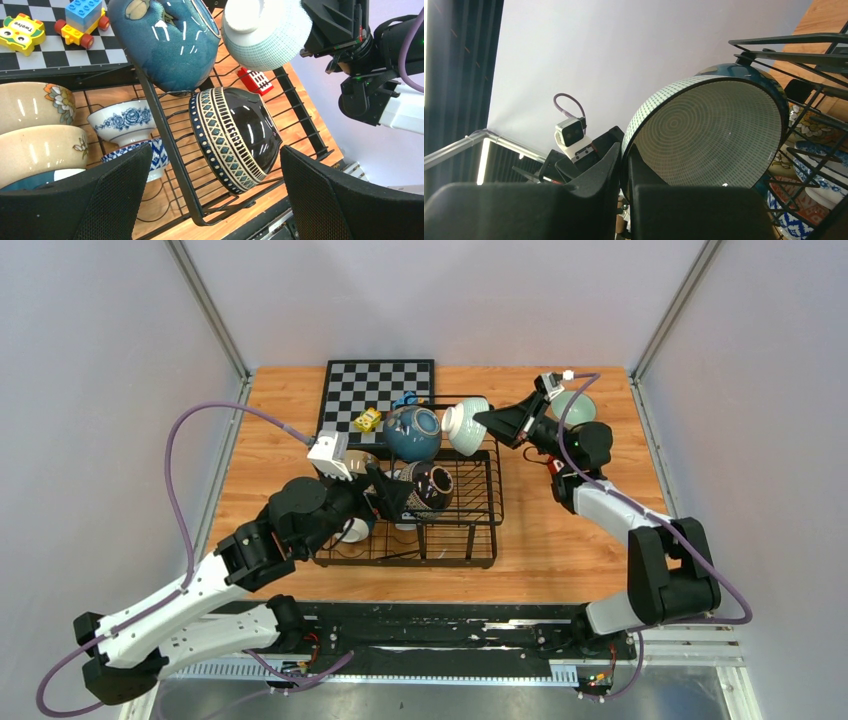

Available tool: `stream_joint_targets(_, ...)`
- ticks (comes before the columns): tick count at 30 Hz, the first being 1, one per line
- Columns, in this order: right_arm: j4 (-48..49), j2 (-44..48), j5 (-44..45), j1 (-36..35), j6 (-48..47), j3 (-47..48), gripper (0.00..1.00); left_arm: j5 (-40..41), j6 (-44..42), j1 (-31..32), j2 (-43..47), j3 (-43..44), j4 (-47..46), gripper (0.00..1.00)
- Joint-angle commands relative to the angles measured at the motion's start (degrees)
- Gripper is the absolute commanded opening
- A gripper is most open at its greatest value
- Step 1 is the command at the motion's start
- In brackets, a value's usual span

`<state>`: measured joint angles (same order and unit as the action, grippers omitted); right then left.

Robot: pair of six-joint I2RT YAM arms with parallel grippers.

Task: Unload the bowls from the dish rack
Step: Pick up the bowl from the dish rack.

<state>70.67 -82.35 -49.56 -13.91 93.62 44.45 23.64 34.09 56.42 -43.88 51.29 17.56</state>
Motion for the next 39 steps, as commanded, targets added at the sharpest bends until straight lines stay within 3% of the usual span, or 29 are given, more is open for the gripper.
stream_joint_targets(1,2.3,3.1,-0.6,-1.1,-1.0,2.5,0.0,1.0,0.7,-0.2,1.0,-0.5,-0.9,1.0)
stream_joint_targets(10,-6.6,6.3,-2.0,-2.1,-6.7,5.7,0.0,3.8,-0.7,-0.2,2.6,0.7,0.5,1.0)
stream_joint_targets(22,-47.8,9.7,-2.3,-9.0,-37.5,31.3,0.0,9.3,-11.0,-0.2,5.1,7.4,-4.4,1.0)
stream_joint_targets(24,-59.4,9.2,-0.6,-11.5,-46.2,37.3,0.0,10.1,-12.8,-0.2,5.3,9.1,-5.1,1.0)
stream_joint_targets(28,-81.9,9.3,7.5,-20.2,-65.9,49.2,0.0,11.5,-15.9,-0.2,5.5,12.5,-6.5,1.0)
stream_joint_targets(34,-102.9,11.6,22.7,-31.7,-85.7,57.3,0.0,5.6,-18.2,-0.2,3.0,22.5,2.6,1.0)
stream_joint_targets(39,-114.5,14.6,40.9,-45.6,-99.5,59.3,0.0,-5.0,-19.1,-0.2,2.3,27.2,7.0,1.0)
